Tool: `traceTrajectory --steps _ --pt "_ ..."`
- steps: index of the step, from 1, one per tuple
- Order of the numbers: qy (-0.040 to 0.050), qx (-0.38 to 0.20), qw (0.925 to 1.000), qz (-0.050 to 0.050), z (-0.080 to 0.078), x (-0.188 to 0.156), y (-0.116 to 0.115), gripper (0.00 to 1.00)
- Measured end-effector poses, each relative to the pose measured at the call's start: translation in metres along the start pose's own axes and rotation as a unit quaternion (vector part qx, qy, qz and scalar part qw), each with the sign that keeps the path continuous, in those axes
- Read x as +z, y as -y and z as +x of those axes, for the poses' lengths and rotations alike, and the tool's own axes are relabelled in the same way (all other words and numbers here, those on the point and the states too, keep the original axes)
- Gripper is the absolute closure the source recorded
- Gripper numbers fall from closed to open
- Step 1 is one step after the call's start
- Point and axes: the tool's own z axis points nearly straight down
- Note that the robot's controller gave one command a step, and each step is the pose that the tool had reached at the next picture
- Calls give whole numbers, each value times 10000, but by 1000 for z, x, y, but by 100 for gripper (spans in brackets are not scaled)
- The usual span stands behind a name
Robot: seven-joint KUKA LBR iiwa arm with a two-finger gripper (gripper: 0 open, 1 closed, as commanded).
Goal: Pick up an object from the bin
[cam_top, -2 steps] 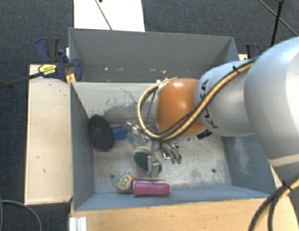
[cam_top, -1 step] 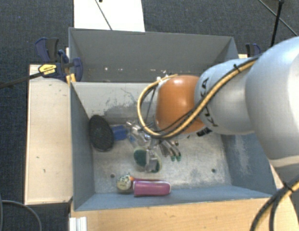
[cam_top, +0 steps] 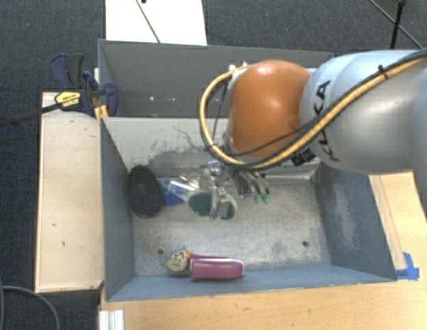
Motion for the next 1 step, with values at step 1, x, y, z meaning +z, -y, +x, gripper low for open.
traceTrajectory --steps 1 --pt "11 34 10000 3 -9 -102 12 100"
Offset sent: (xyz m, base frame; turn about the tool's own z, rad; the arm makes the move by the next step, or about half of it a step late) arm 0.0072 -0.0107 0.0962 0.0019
